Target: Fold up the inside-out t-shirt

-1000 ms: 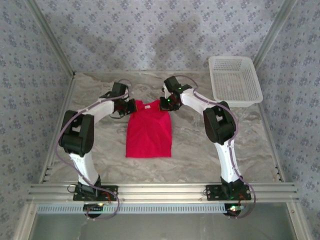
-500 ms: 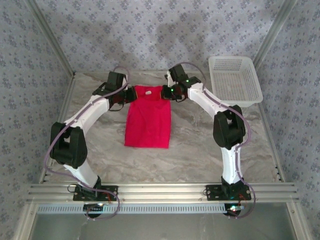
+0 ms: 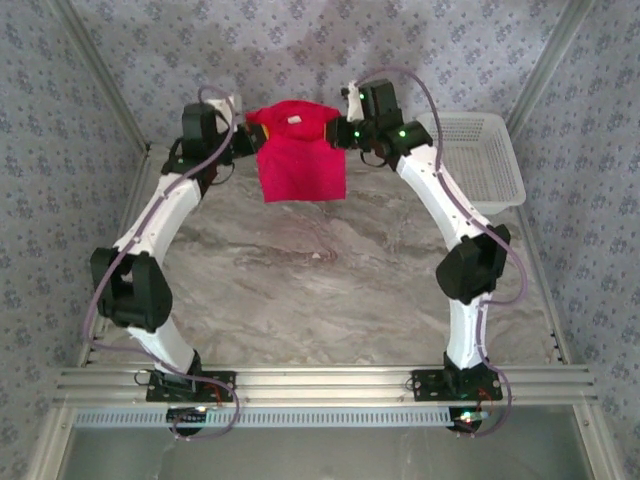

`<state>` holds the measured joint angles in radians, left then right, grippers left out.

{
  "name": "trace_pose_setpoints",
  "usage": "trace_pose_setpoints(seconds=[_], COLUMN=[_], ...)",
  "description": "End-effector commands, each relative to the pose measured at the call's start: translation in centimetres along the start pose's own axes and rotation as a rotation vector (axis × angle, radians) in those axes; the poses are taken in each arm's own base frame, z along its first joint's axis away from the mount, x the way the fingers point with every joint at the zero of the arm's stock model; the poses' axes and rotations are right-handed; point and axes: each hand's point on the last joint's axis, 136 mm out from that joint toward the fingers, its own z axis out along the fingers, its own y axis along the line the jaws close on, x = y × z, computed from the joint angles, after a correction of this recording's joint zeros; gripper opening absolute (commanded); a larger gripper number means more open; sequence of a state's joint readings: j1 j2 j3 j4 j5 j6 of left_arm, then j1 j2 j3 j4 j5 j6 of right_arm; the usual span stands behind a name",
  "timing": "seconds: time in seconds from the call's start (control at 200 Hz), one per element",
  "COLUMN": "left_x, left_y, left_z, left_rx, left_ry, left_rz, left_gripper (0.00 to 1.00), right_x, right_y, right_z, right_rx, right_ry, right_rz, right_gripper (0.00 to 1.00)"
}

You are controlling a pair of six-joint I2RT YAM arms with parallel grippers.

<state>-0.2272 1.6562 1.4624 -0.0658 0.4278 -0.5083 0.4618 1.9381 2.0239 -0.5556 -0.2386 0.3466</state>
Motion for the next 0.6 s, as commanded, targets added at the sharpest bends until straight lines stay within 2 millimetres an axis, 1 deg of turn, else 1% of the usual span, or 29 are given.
trace_pose_setpoints(seconds=[0.0,0.02,0.025,0.035,0.085,0.135,0.175,0.205,0.21,0.22,0.24,0.285,0.315,0.345,0.385,0.425,0.5,0.595], left_x=[3.7,4.9,5.2,5.9,9.2,12.4,14.6,15.9,16.1,16.4,17.0,18.1,18.5,18.4,18.4,18.3,18.5,19.5], left_y=[-0.7,-0.5,-0.4,-0.3,0.1,0.6,0.8,1.0,1.0,1.0,1.1,1.3,1.5,1.5,1.5,1.4,1.8,3.2], left_z=[-1.5,-1.7,-1.7,-1.8,-2.5,-3.3,-4.2,-4.9,-5.1,-5.3,-5.9,-7.1,-7.8,-8.4,-9.1,-9.4,-9.4,-8.4], left_rx=[0.072,0.073,0.072,0.072,0.060,0.040,0.027,0.016,0.014,0.011,0.003,-0.019,-0.033,-0.043,-0.054,-0.058,-0.082,-0.133], left_ry=[-0.012,-0.003,0.000,0.008,0.040,0.078,0.102,0.113,0.114,0.114,0.117,0.111,0.107,0.095,0.081,0.074,0.094,0.148], left_rz=[0.005,-0.001,-0.002,-0.005,-0.013,-0.019,-0.025,-0.030,-0.031,-0.031,-0.034,-0.036,-0.036,-0.035,-0.035,-0.037,-0.037,-0.041], left_gripper=[0.00,0.00,0.00,0.00,0.00,0.00,0.00,0.00,0.00,0.00,0.00,0.00,0.00,0.00,0.00,0.00,0.00,0.00], right_x=[5.2,6.6,6.6,7.6,11.4,14.7,17.1,18.6,18.6,19.7,20.6,22.1,22.8,23.3,23.6,23.4,22.9,22.1], right_y=[0.4,0.3,0.4,0.1,-0.1,0.0,0.2,0.5,0.7,0.5,0.6,1.0,1.3,1.4,1.5,1.6,1.4,0.9], right_z=[0.0,0.1,0.0,0.2,0.1,-0.4,-1.0,-1.4,-1.5,-1.6,-1.9,-2.5,-2.8,-3.1,-3.3,-3.4,-3.5,-3.0], right_rx=[0.002,0.003,0.001,0.007,0.009,0.007,0.017,0.020,0.018,0.027,0.031,0.039,0.042,0.050,0.053,0.055,0.067,0.083], right_ry=[0.065,0.083,0.080,0.097,0.147,0.178,0.196,0.202,0.197,0.213,0.219,0.224,0.228,0.232,0.231,0.222,0.208,0.208], right_rz=[-0.045,-0.040,-0.041,-0.037,-0.006,0.015,0.026,0.029,0.028,0.030,0.033,0.030,0.027,0.027,0.026,0.027,0.022,0.022], right_gripper=[0.00,0.00,0.00,0.00,0.00,0.00,0.00,0.00,0.00,0.00,0.00,0.00,0.00,0.00,0.00,0.00,0.00,0.00])
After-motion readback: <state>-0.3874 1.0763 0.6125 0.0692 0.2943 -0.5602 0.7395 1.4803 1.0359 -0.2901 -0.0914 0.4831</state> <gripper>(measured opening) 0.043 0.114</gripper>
